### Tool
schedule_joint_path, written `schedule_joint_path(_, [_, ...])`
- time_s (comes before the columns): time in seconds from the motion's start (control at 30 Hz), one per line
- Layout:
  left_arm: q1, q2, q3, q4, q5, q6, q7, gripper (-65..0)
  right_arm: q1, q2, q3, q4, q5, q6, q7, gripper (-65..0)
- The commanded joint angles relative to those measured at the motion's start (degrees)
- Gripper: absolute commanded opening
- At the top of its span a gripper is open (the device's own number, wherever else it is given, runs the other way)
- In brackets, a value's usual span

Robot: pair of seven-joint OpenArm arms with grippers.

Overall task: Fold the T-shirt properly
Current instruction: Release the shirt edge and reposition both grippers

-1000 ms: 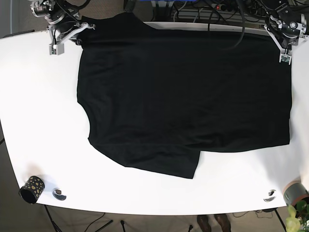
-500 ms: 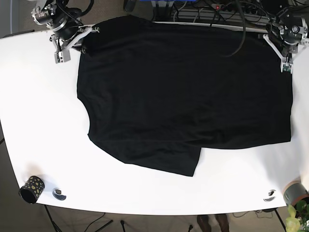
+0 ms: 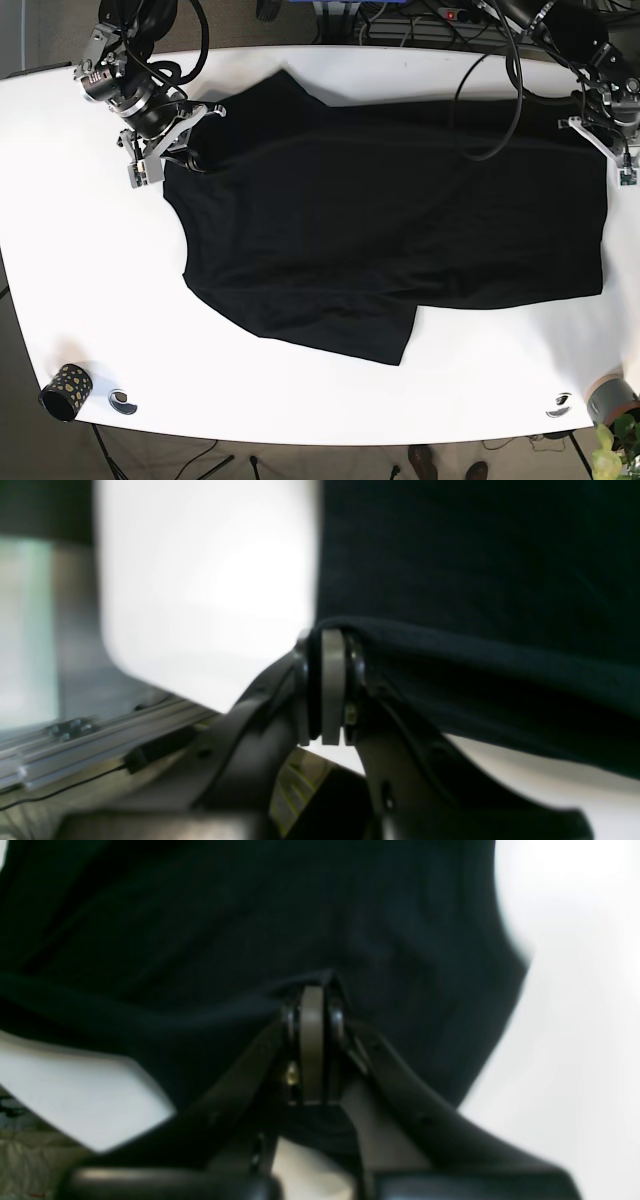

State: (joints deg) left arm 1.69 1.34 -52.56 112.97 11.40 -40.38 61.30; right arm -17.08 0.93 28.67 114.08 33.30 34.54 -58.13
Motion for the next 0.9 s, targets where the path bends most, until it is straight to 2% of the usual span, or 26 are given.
schedule_joint_path(0.0, [-1.83, -0.68, 0.29, 0.31, -0.45, 0.38, -0.77, -65.0, 2.44, 0.52, -0.67, -1.60, 1.12, 0.05, 1.29, -65.0])
schedule_joint_path(0.23, [-5.52, -2.97, 0.64, -4.70, -0.89, 0.38, -0.68, -65.0, 10.44, 0.52, -0.84, -9.60, 1.12, 0.05, 1.29, -65.0])
schedule_joint_path(0.53, [-12.02, -6.93, 6.97, -14.20, -0.72, 0.38, -0.68, -65.0, 19.50, 3.33, -1.10, -19.53, 1.12, 0.05, 1.29, -65.0])
schedule_joint_path(0.7, [-16.24, -11.32, 11.19, -23.25, -0.89, 0.38, -0.86, -65.0, 23.45, 4.30, -1.10, -26.74, 1.12, 0.05, 1.65, -65.0])
schedule_joint_path(0.87, [-19.14, -12.99, 14.53, -31.87, -0.72, 0.38, -6.13, -64.4, 26.97, 5.97, -1.10, -32.98, 1.03, 0.05, 3.14, -65.0])
